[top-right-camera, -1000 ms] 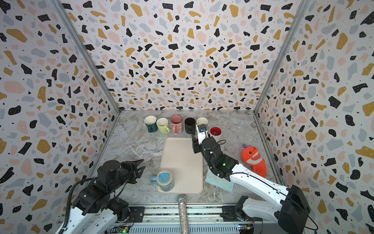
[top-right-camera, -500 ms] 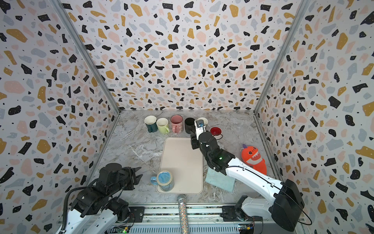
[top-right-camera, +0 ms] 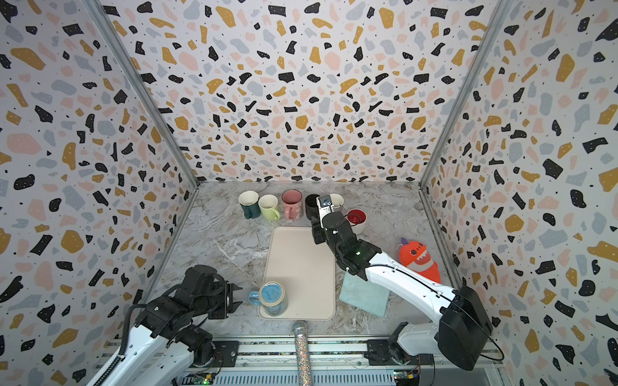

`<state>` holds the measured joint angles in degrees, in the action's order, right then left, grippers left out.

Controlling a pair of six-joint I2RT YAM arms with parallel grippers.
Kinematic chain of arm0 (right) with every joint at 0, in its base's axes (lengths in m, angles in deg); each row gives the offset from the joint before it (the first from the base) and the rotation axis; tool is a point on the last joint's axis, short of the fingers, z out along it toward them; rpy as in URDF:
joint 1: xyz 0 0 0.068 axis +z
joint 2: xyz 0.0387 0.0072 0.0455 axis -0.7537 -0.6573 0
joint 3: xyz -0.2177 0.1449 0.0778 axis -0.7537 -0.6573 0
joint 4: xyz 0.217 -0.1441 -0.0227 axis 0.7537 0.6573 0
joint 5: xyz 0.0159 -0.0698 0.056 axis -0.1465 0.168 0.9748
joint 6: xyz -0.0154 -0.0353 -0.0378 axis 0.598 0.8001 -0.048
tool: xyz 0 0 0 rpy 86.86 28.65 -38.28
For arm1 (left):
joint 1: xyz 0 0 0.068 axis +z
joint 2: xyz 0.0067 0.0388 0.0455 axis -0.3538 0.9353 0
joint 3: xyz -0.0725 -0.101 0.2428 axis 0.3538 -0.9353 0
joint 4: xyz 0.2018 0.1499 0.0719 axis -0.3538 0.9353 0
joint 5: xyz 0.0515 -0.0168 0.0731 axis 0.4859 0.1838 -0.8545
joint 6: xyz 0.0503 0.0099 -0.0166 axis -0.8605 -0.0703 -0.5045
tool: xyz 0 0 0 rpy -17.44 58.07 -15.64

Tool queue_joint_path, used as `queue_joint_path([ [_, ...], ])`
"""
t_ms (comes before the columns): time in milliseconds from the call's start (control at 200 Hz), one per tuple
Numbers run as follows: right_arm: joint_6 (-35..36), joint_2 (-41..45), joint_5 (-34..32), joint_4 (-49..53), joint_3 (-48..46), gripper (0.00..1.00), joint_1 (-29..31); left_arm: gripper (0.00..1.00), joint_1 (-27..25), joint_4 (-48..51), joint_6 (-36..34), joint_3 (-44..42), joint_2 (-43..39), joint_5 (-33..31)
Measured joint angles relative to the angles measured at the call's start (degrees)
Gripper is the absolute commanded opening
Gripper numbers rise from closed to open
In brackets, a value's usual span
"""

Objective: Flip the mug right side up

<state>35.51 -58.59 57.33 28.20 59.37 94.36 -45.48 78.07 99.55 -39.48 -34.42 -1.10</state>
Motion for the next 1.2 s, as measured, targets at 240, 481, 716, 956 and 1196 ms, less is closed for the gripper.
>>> queue_joint_path([
  [240,-0.6,-1.9,1.2,0.7,1.0,0.51,-0.4,0.42,0.0,-2.2,-1.2,-0.9,2.0,2.2],
  [481,-0.9,-3.6,2.5,2.0,1.7,0.51,-0.5,0.42,0.0,-7.0,-0.8,-3.7,3.0,3.4],
  [716,-1.1,-3.9,2.9,2.4,2.0,0.51,-0.5,0.41,-0.1,-12.3,0.3,-5.4,3.6,3.8],
  [956,-1.5,-4.5,3.0,2.8,2.0,0.51,-0.7,0.38,-0.4,-19.1,1.1,-8.6,5.5,4.1],
  [1196,-2.0,-4.6,3.1,2.9,2.0,0.51,-1.2,0.36,-0.4,-25.2,1.2,-9.4,7.7,4.3],
])
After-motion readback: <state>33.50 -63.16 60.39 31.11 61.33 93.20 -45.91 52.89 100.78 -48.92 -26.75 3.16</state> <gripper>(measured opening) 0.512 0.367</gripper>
